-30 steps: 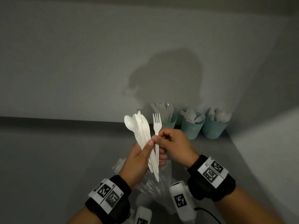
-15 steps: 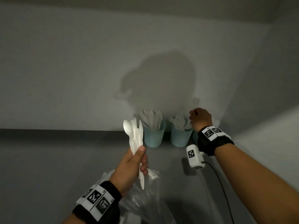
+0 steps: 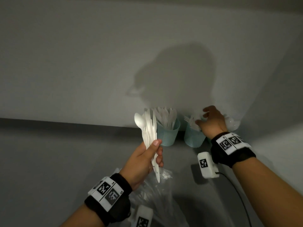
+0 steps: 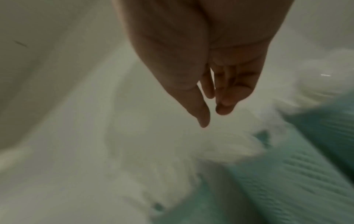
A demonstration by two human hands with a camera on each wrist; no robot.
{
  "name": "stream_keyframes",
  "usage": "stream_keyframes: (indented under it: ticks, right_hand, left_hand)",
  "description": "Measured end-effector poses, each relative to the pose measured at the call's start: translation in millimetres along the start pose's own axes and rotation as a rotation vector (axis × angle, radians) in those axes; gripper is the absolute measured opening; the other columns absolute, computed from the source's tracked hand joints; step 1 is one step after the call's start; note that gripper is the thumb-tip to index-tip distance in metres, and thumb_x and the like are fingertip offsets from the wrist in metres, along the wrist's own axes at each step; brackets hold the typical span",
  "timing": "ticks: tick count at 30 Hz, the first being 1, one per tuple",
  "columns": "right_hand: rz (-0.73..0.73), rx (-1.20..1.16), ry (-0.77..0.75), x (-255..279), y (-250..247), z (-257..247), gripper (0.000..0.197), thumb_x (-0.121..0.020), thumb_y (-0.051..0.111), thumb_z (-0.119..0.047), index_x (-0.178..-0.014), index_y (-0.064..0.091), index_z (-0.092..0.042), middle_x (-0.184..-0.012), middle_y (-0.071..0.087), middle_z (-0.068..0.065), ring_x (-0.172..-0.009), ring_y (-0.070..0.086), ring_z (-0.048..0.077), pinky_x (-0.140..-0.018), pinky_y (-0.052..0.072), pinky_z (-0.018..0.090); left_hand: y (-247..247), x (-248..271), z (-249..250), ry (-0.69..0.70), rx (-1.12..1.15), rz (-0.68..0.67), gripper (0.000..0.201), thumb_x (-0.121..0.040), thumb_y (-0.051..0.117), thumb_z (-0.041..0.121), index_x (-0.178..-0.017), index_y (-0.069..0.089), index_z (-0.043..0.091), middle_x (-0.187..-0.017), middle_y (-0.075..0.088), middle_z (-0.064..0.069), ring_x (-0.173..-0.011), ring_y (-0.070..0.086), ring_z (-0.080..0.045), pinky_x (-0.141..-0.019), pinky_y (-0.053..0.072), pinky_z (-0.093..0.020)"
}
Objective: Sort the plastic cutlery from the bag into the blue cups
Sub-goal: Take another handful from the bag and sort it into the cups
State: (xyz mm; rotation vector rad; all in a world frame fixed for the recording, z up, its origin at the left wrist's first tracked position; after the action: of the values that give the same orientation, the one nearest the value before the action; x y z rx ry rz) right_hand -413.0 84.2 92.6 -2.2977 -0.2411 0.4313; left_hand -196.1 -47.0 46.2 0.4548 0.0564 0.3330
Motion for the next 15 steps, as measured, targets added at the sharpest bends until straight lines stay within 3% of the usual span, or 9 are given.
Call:
stream_keyframes:
  ticks: [1, 3, 4, 6, 7, 9, 11, 15]
  right_hand:
    - [0.02, -0.074, -0.096, 18, -4, -20, 0.033, -0.08, 0.07, -0.02, -0.107, 0.057, -0.008, -0.099, 0.064, 0.01, -0.087, 0.061, 0.024, -0.071, 0.047, 0.023]
    - [-0.128, -0.206, -0.188, 63, 3, -56, 0.026, -0.08, 0.07, -0.035, -0.089, 0.062, -0.012, -0.076, 0.062, 0.0, -0.065, 0.057, 0.013, -0.057, 0.041, 0.011]
    - [-0.272, -0.271, -0.177, 86, 13, -69, 0.031, -0.079, 0.069, -0.043, -0.084, 0.062, -0.013, -0.068, 0.061, -0.002, -0.058, 0.057, 0.01, -0.056, 0.043, 0.011]
    - [-0.507, -0.436, -0.109, 121, 34, -81, 0.036, -0.078, 0.07, -0.042, -0.085, 0.062, -0.008, -0.061, 0.065, 0.006, -0.051, 0.062, 0.018, -0.058, 0.051, 0.026]
    - [-0.539, -0.503, -0.079, 130, 41, -82, 0.034, -0.079, 0.072, -0.035, -0.088, 0.062, -0.004, -0.058, 0.065, 0.011, -0.048, 0.063, 0.023, -0.056, 0.053, 0.032]
    - [-0.521, -0.58, -0.062, 135, 45, -79, 0.026, -0.08, 0.073, -0.023, -0.09, 0.065, 0.0, -0.056, 0.063, 0.011, -0.045, 0.061, 0.024, -0.052, 0.052, 0.031]
    - [-0.539, -0.648, -0.052, 138, 43, -80, 0.019, -0.081, 0.072, -0.016, -0.089, 0.067, 0.001, -0.057, 0.059, 0.01, -0.044, 0.058, 0.019, -0.05, 0.048, 0.025]
    - [-0.583, -0.752, 0.019, 143, 39, -79, 0.019, -0.086, 0.063, -0.008, -0.096, 0.065, 0.009, -0.057, 0.048, 0.008, -0.039, 0.047, 0.003, -0.04, 0.038, 0.011]
  left_hand:
    - [0, 1, 0, 0.008, -0.015, -0.002, 0.027, -0.089, 0.052, 0.026, -0.107, 0.055, 0.006, -0.068, 0.051, 0.001, -0.056, 0.047, -0.01, -0.058, 0.048, -0.026]
    - [1, 5, -1, 0.021, -0.082, -0.013, 0.02, -0.098, 0.046, 0.019, -0.11, 0.054, 0.005, -0.069, 0.05, 0.0, -0.057, 0.048, -0.009, -0.06, 0.048, -0.025]
    - [3, 8, -3, 0.023, -0.132, -0.029, 0.019, -0.1, 0.044, 0.018, -0.111, 0.053, 0.005, -0.069, 0.05, 0.0, -0.059, 0.048, -0.01, -0.061, 0.048, -0.024]
    - [8, 13, -4, 0.02, -0.22, -0.072, 0.025, -0.099, 0.043, 0.02, -0.116, 0.052, 0.004, -0.07, 0.05, -0.001, -0.063, 0.049, -0.01, -0.063, 0.048, -0.021]
    - [10, 16, -5, 0.012, -0.235, -0.084, 0.03, -0.096, 0.044, 0.02, -0.12, 0.052, 0.004, -0.07, 0.051, -0.001, -0.064, 0.049, -0.009, -0.064, 0.048, -0.02]
    - [8, 22, -8, -0.003, -0.231, -0.093, 0.036, -0.091, 0.045, 0.021, -0.124, 0.053, 0.008, -0.072, 0.054, 0.002, -0.066, 0.05, -0.007, -0.064, 0.047, -0.019]
    - [4, 27, -10, -0.013, -0.217, -0.088, 0.033, -0.093, 0.046, 0.022, -0.123, 0.056, 0.012, -0.074, 0.058, 0.005, -0.069, 0.052, -0.008, -0.067, 0.047, -0.022]
    - [-2, 32, -10, -0.026, -0.159, -0.044, 0.024, -0.098, 0.046, 0.016, -0.116, 0.061, 0.01, -0.083, 0.064, -0.003, -0.074, 0.058, -0.012, -0.072, 0.05, -0.028]
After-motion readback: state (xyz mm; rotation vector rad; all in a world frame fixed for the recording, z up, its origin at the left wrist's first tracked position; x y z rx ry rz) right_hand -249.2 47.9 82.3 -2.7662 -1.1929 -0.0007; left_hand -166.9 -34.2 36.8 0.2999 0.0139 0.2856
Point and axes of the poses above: each hand's wrist, its own x-axis away from the middle knuckle, its own y-axis out of the palm, z = x × y, the point moved 5 cm from there along -x, towards the middle knuckle
